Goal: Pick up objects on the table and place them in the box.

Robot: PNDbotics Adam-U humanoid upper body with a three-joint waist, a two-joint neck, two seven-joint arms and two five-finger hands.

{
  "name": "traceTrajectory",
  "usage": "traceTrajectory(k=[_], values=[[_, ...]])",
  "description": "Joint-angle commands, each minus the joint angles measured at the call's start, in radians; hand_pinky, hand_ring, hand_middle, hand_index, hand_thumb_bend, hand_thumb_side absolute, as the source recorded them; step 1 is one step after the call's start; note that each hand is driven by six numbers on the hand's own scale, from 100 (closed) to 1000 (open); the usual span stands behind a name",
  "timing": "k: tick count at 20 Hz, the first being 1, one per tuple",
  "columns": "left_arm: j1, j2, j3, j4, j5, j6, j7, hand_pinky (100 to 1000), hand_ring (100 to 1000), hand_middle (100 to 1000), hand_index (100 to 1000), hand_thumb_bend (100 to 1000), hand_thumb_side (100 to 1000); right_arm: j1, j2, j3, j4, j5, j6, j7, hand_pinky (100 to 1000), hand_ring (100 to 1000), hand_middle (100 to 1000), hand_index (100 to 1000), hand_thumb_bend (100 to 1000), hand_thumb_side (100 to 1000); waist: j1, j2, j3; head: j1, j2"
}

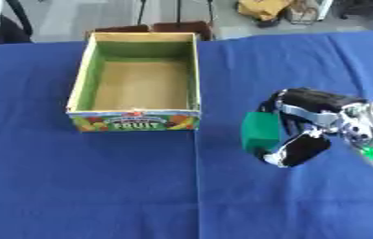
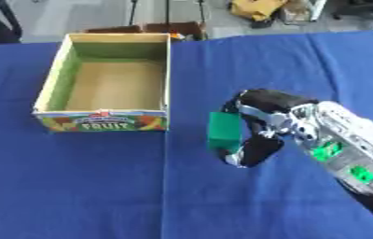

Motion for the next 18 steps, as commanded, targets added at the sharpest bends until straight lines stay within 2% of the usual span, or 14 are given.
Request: traceTrajectory(k=[1,7,8,9,10,11,12,18], values=[[-0.010,0.014,-0.002,-0.016,0.003,-0.001,-0.006,809,924,873,992,100,1000,-0.038,-0.058,-0.046,-0.041,-0.014,0.019,-0.023,370,414,506,602,174,345,-0.003,-0.030,0.003,0.002,-0.010],[-0.006,0.015,-0.006,-0.016,0.006,0.001,-0.011,808,924,874,993,100,1000,-0.143,-0.040,-0.069,0.004,-0.004,0.036,-0.040,369,397,499,599,180,364,-0.007,-0.037,0.016,-0.018,-0.004],[-0.005,0.015,-0.007,-0.016,0.006,0.002,-0.012,808,924,874,993,100,1000,-0.165,-0.030,-0.070,0.021,0.004,0.036,-0.043,367,393,498,598,112,430,-0.008,-0.038,0.019,-0.022,-0.003],[-0.004,0.016,-0.008,-0.016,0.007,0.002,-0.013,808,924,874,993,100,1000,-0.188,-0.019,-0.072,0.041,0.014,0.035,-0.048,365,388,495,595,186,372,-0.009,-0.039,0.023,-0.025,-0.002],[-0.003,0.016,-0.009,-0.016,0.008,0.003,-0.014,808,924,874,993,100,1000,-0.212,-0.006,-0.074,0.063,0.024,0.032,-0.052,363,382,492,593,188,377,-0.010,-0.040,0.026,-0.028,-0.001],[-0.002,0.016,-0.009,-0.016,0.008,0.003,-0.015,808,924,874,993,100,1000,-0.238,0.009,-0.076,0.087,0.035,0.028,-0.058,362,379,491,592,145,421,-0.012,-0.041,0.028,-0.030,-0.002],[-0.002,0.017,-0.010,-0.016,0.009,0.004,-0.015,808,924,874,993,100,1000,-0.263,0.025,-0.076,0.114,0.048,0.023,-0.063,362,378,490,592,189,383,-0.013,-0.042,0.030,-0.031,-0.003],[-0.002,0.017,-0.015,-0.016,0.013,0.004,-0.021,807,924,874,993,100,1000,-0.401,0.135,-0.068,0.311,0.124,-0.016,-0.082,362,372,486,590,191,390,-0.021,-0.042,0.044,-0.045,-0.012]])
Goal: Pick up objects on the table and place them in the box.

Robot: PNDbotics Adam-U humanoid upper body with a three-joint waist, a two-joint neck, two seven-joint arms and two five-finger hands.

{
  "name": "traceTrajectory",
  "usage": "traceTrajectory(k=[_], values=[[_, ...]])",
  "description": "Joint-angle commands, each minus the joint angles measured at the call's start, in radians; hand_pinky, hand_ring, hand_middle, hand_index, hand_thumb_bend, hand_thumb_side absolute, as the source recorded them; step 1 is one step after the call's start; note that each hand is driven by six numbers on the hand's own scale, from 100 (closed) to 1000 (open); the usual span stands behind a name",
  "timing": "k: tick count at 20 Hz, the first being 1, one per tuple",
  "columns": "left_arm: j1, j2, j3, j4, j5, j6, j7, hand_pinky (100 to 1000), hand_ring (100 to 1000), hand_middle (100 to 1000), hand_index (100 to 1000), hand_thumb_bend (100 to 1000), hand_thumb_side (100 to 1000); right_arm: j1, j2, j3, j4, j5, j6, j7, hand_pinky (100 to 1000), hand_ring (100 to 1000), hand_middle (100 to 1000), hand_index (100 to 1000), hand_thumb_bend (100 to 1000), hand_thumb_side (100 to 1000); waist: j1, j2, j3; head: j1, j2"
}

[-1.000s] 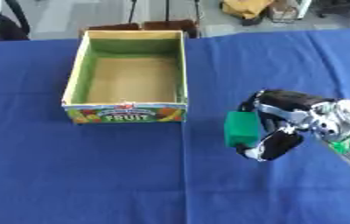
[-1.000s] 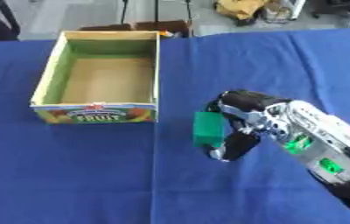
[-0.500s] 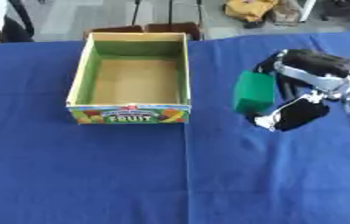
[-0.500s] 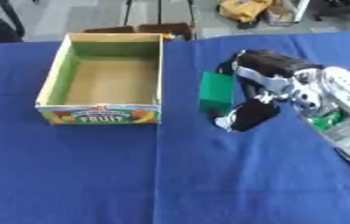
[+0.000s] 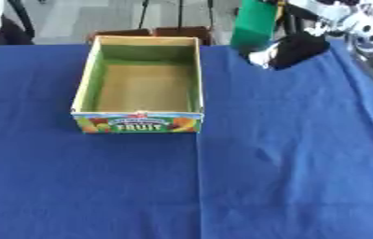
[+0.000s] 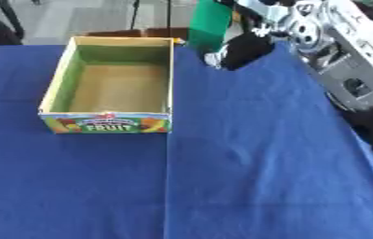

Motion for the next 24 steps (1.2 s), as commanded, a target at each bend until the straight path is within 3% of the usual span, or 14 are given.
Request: traceTrajectory(k=[1,5,9,16,24], values=[[-0.009,0.016,-0.003,-0.016,0.005,-0.001,-0.007,807,924,874,993,100,1000,-0.061,0.042,-0.016,0.096,0.045,-0.024,-0.014,363,370,485,589,190,388,-0.001,-0.026,0.006,-0.011,-0.014],[-0.013,0.015,-0.005,-0.016,0.008,-0.001,-0.010,807,924,874,993,100,1000,-0.119,0.113,-0.027,0.222,0.082,-0.053,-0.028,363,368,484,588,191,390,-0.001,-0.023,0.019,-0.022,-0.022],[-0.013,0.015,-0.005,-0.016,0.009,-0.001,-0.011,806,924,874,993,100,1000,-0.134,0.132,-0.031,0.272,0.096,-0.081,-0.044,366,362,479,584,198,393,-0.001,-0.022,0.020,-0.024,-0.023],[-0.034,0.007,-0.017,-0.016,0.021,-0.001,-0.023,805,923,874,994,100,1000,-0.217,0.269,-0.088,0.414,0.175,-0.056,-0.073,365,352,473,578,194,396,0.002,0.001,0.064,-0.076,-0.057],[-0.043,0.004,-0.020,-0.016,0.027,-0.001,-0.029,805,923,874,995,100,1000,-0.272,0.370,-0.109,0.533,0.233,-0.124,-0.139,364,349,471,576,191,405,-0.002,0.018,0.079,-0.099,-0.073]])
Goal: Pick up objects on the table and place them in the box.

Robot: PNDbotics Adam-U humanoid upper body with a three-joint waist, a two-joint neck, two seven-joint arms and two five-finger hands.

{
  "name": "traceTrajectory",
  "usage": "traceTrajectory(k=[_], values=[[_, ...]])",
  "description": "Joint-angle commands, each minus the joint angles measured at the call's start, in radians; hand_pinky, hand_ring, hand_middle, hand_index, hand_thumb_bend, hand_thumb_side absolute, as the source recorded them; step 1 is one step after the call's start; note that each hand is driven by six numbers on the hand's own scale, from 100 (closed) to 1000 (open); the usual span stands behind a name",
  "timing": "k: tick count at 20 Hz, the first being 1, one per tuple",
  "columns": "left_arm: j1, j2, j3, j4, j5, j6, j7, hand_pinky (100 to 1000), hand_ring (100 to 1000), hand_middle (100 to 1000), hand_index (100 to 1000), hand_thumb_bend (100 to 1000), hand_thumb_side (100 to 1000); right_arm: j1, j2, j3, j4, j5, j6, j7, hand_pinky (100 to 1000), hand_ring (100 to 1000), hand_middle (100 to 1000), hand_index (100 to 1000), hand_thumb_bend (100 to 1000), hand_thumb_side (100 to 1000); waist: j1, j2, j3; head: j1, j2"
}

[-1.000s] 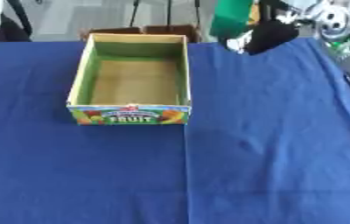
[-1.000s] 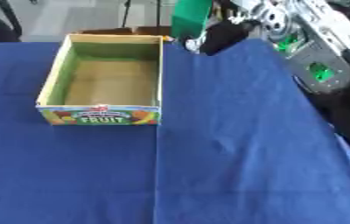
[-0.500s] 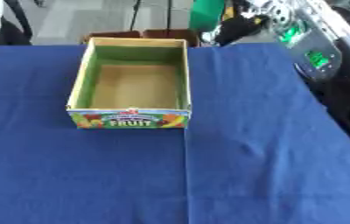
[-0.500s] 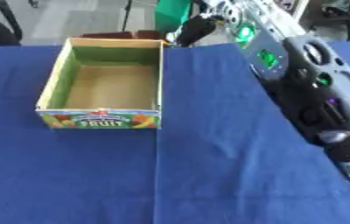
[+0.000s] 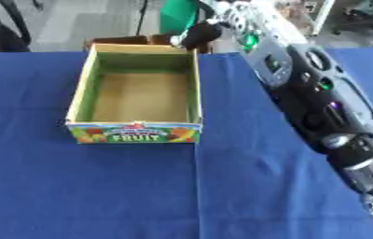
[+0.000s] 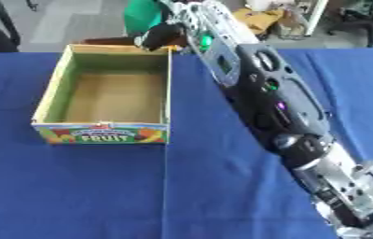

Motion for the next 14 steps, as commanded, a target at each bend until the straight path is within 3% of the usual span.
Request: traceTrajectory(k=[1,14], values=[[-0.019,0.004,-0.002,-0.016,0.003,-0.002,-0.005,804,922,874,995,100,1000,-0.037,0.014,-0.015,0.012,0.017,-0.020,-0.017,364,349,471,576,191,405,0.002,-0.018,0.003,-0.008,-0.015],[-0.053,-0.006,-0.007,-0.016,0.012,-0.009,-0.009,802,921,874,995,100,1000,-0.043,0.111,-0.069,0.151,0.052,-0.028,-0.072,363,343,464,568,206,399,-0.011,0.026,0.062,-0.050,-0.052]])
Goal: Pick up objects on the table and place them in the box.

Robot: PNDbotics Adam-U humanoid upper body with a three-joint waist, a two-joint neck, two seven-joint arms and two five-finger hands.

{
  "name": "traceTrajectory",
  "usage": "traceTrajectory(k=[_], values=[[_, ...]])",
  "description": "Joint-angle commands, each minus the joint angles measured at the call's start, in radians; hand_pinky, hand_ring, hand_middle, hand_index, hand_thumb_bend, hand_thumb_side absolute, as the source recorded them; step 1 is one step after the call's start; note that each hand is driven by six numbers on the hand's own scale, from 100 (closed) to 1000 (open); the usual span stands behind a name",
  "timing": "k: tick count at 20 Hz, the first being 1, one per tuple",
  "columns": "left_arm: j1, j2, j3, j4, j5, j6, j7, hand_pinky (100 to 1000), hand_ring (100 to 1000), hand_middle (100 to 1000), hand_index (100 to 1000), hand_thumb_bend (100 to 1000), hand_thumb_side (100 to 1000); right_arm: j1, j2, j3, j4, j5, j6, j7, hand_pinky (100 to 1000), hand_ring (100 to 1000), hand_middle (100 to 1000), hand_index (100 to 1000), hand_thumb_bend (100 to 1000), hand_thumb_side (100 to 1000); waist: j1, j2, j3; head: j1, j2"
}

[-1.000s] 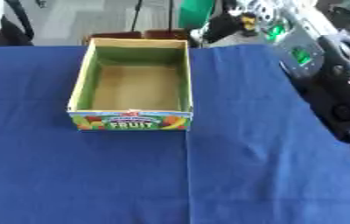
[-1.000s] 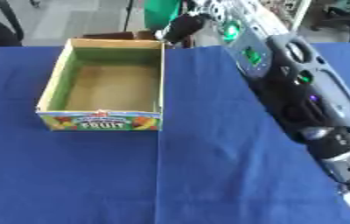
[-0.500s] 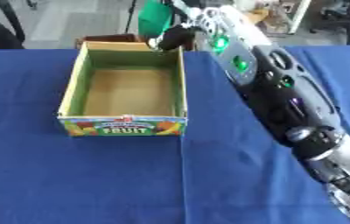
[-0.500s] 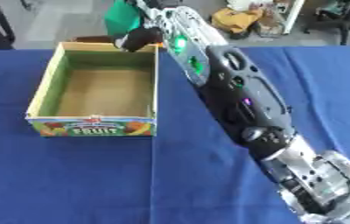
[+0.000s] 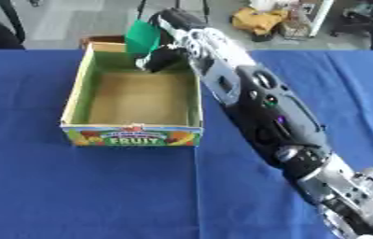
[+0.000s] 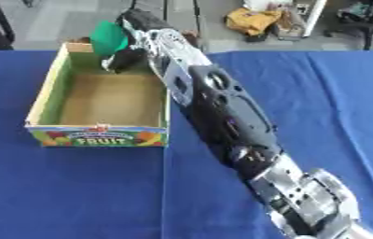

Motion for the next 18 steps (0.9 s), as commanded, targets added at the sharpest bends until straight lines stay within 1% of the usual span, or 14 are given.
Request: traceTrajectory(k=[1,7,13,14,16,17,18], values=[[-0.019,0.001,-0.001,-0.016,0.003,-0.003,-0.002,802,921,874,995,100,1000,-0.025,0.005,-0.026,0.022,0.007,0.000,-0.018,363,343,463,567,206,399,0.002,-0.015,0.008,-0.007,-0.021],[-0.035,-0.001,-0.002,-0.016,0.005,-0.006,-0.002,801,921,874,995,100,1000,-0.022,0.007,-0.054,0.075,0.004,-0.009,-0.053,362,342,462,565,211,403,-0.005,0.010,0.036,-0.017,-0.040],[-0.037,-0.002,-0.001,-0.016,0.006,-0.004,0.000,800,920,874,995,100,1000,-0.023,0.005,-0.068,0.107,-0.002,-0.027,-0.066,378,358,473,579,226,438,-0.008,0.021,0.046,-0.020,-0.048],[-0.037,-0.002,-0.001,-0.016,0.006,-0.003,0.000,800,920,874,995,100,1000,-0.023,0.006,-0.067,0.110,-0.002,-0.030,-0.065,396,378,486,593,232,488,-0.008,0.022,0.046,-0.020,-0.048],[-0.037,-0.002,-0.001,-0.016,0.007,-0.003,0.000,800,920,874,995,100,1000,-0.023,0.006,-0.065,0.114,0.001,-0.039,-0.054,429,413,513,623,281,559,-0.009,0.023,0.047,-0.021,-0.047],[-0.037,-0.003,-0.001,-0.016,0.007,-0.003,0.000,800,920,874,995,100,1000,-0.023,0.007,-0.064,0.116,0.001,-0.044,-0.045,456,440,532,647,312,589,-0.008,0.023,0.047,-0.021,-0.047],[-0.036,-0.003,-0.001,-0.016,0.007,-0.003,0.000,800,920,874,995,100,1000,-0.024,0.008,-0.065,0.116,0.000,-0.048,-0.036,456,440,532,647,312,589,-0.008,0.023,0.047,-0.021,-0.047]])
